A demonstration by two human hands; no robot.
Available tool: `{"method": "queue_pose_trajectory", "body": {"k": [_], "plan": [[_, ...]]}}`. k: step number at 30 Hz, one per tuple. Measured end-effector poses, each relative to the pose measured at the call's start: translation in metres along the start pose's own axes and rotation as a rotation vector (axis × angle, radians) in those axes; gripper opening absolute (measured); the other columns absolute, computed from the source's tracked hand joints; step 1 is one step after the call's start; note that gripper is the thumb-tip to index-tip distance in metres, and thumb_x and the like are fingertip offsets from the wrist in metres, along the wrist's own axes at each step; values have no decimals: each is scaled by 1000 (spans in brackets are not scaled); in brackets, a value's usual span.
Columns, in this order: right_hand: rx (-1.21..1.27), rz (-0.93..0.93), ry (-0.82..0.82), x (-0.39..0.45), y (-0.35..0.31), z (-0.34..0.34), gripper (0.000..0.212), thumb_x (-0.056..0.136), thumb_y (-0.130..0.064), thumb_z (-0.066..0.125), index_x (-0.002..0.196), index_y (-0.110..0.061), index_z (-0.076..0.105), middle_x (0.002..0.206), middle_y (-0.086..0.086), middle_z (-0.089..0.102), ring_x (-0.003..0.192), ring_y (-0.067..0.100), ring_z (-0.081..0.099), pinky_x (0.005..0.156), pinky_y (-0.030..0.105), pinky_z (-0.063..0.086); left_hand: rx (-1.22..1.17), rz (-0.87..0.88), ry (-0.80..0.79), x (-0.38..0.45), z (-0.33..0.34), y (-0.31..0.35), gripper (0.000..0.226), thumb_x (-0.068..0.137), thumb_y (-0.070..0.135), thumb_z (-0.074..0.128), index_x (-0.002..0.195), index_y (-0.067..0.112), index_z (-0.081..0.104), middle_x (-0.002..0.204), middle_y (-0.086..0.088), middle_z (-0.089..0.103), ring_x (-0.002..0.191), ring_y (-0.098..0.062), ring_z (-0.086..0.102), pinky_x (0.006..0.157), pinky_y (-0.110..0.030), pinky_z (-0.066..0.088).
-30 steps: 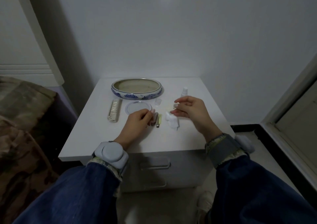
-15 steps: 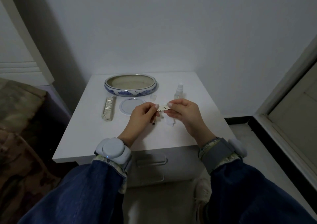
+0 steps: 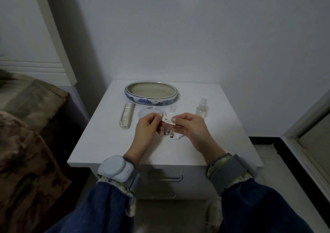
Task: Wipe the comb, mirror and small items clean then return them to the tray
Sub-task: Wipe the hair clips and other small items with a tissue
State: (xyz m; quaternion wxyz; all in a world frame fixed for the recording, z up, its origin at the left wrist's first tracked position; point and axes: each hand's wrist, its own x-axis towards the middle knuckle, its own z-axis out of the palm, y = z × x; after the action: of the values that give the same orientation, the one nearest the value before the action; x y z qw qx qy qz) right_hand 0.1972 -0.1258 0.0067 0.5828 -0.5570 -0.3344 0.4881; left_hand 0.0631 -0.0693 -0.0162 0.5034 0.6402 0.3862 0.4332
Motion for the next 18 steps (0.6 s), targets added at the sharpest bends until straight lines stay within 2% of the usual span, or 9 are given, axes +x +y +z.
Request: {"method": "queue_pose_trajectory", "body": {"k": [6, 10, 13, 15, 18], "plan": [[-127, 37, -36, 1, 2, -12, 4, 78, -2, 69, 79, -5, 66, 62, 8, 64, 55, 14, 60, 51, 19, 48, 0, 15, -14, 0, 12, -2, 32, 95, 19, 52, 73, -3, 62, 57, -4, 58, 51, -8, 53, 55, -17, 44], [-193, 33, -67, 3, -1, -1, 11, 78, -9, 71, 69, -6, 66, 50, 3, 53, 44, 12, 45, 43, 20, 37, -44, -1, -7, 3, 5, 2, 33, 94, 20, 53, 64, 6, 58, 50, 4, 57, 48, -6, 51, 53, -17, 42], [-91, 23, -44, 3, -3, 1, 18, 81, -5, 67, 64, -4, 60, 41, -3, 41, 38, 9, 32, 38, 17, 28, -83, -10, 15, 2, 3, 5, 32, 95, 21, 52, 66, 9, 58, 58, -1, 58, 51, -5, 52, 54, -16, 43], [-26, 20, -32, 2, -3, 2, 17, 82, -1, 64, 67, -4, 57, 46, 2, 43, 39, 9, 35, 37, 17, 29, -77, -23, 1, 0, 2, 7, 29, 95, 23, 51, 71, 11, 61, 62, -4, 58, 52, -5, 52, 54, -15, 44], [23, 24, -30, 1, -2, 0, 15, 82, 0, 63, 74, -6, 52, 55, 7, 59, 44, 14, 50, 40, 20, 40, -10, -29, -67, -1, 5, 5, 29, 94, 27, 52, 76, 7, 62, 65, -6, 59, 51, -4, 53, 54, -14, 43]]}}
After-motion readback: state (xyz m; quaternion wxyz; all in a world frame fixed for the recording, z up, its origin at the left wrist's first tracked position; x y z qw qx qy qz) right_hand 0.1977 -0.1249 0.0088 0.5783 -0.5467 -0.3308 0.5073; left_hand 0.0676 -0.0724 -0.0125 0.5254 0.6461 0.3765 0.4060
